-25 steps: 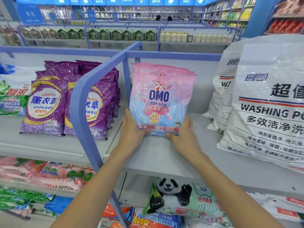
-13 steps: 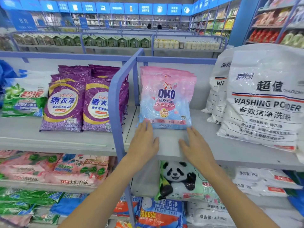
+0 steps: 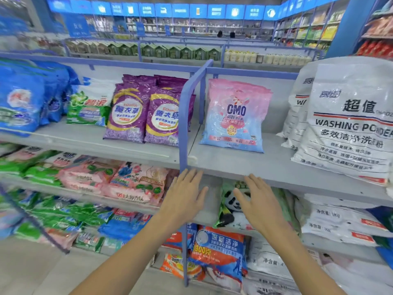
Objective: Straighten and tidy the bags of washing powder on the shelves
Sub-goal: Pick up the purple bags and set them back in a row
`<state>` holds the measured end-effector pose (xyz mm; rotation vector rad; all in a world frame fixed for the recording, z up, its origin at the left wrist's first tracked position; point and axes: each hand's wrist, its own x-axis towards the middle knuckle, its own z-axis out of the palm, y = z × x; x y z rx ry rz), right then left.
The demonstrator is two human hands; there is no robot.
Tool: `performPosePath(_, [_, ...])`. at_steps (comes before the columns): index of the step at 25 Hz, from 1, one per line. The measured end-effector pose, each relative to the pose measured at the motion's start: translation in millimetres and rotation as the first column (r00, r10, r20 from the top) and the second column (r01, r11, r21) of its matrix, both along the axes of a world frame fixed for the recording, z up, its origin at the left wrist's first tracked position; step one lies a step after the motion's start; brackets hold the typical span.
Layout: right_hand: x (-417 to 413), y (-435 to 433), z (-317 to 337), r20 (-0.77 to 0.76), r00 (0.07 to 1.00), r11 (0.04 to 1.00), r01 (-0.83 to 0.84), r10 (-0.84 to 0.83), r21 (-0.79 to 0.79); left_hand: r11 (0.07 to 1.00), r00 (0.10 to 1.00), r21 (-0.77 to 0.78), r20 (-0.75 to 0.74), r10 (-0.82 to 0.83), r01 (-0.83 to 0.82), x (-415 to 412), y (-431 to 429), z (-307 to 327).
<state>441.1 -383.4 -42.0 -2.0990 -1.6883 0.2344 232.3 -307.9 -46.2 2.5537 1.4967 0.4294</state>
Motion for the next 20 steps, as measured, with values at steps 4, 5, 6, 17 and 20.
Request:
performPosePath(4, [-24,-34,-14,-0.066,0.994,0.996,-0.087,0.086,-0.013,0.993,0.994,-0.050,0.019,0.112,-0.111,-40,-52,-17])
performPosePath(5, [-32,-41,-20,-0.077,0.991,0.993,-0.116,0.114,-0.022,0.988,0.989,-0.056,0.026,0.144,-0.142,-51,-67,-22])
performPosePath(6, [-40,-45,-26,-0.083,0.987,0.990,-0.140,0.137,-0.031,0.983,0.984,-0.056,0.028,0.177,-0.175,-62,-81,-26])
performPosePath(17, [-195,-43,-21,-0.197,0.925,0.944,-0.331,0.325,0.000,0.864,0.837,-0.080,0.216,0.502,-0.497,-234,-134,-34])
performPosePath(20, [-255,-25,-19,-0.205,0.910,0.931,-0.363,0.360,0.023,0.841,0.814,-0.066,0.223,0.536,-0.536,-289,-128,-30])
